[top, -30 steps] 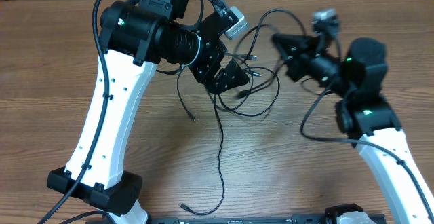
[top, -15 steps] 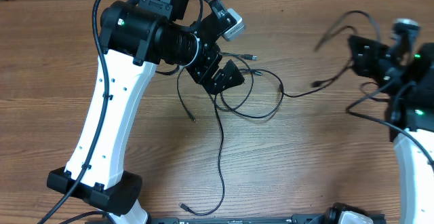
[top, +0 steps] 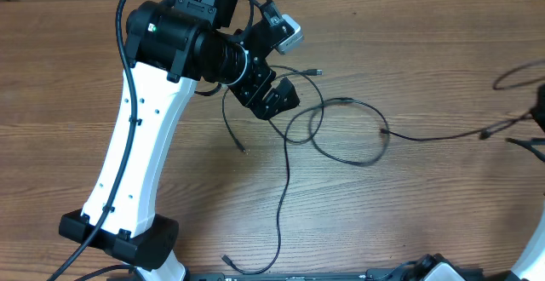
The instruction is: Untangle cables
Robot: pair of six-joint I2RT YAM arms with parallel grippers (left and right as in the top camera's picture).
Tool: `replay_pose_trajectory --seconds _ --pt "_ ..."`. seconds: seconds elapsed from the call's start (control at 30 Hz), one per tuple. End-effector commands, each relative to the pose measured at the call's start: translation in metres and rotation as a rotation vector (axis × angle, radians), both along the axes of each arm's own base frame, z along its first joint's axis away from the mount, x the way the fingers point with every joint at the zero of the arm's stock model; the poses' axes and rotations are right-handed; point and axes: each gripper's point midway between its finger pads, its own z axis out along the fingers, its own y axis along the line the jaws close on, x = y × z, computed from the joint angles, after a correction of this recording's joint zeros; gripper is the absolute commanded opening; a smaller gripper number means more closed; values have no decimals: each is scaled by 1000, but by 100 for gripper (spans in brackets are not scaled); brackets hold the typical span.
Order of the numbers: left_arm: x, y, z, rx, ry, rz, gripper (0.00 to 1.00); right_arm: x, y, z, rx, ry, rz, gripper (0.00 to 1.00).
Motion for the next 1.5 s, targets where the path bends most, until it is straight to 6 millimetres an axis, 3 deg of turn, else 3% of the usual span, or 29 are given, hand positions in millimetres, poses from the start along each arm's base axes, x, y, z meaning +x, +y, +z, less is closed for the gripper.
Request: replay_pose_trajectory --seconds 0.0,0.1,0.3,0.47,0.53,0.63,0.77,0.9,1.0,1.03,1.1,1.27,1.47 --pt "0 1 0 6 -5 2 100 -6 -7 1 39 -7 -29 4" --pt "0 0 0 5 -7 2 100 1 15 5 85 -40 78 4" --pt "0 0 1 1 -8 0 100 20 79 18 169 -116 360 4" --pt "0 0 1 0 -8 0 100 28 133 47 332 -200 563 4" --pt "0 -1 1 -6 -5 -2 100 30 160 68 428 -238 663 4" --pt "-1 -1 1 -5 -5 -2 100 30 179 87 448 -280 753 4" --pt "-1 -1 1 -5 -5 -2 100 29 188 116 456 -347 805 4" --pt "-1 -1 1 -5 -5 -2 100 27 186 137 404 -419 823 4" --pt "0 -1 1 -2 -7 -1 100 31 167 142 336 -467 751 4" --pt "0 -1 1 -2 -7 -1 100 34 145 138 270 -483 677 4" --pt "0 0 1 -1 -7 -1 100 35 128 132 243 -476 614 4" --pt "0 0 1 -1 -7 -1 100 33 70 93 196 -382 384 4" --pt "0 0 1 -1 -7 -1 100 15 -12 32 55 -166 -2 4"
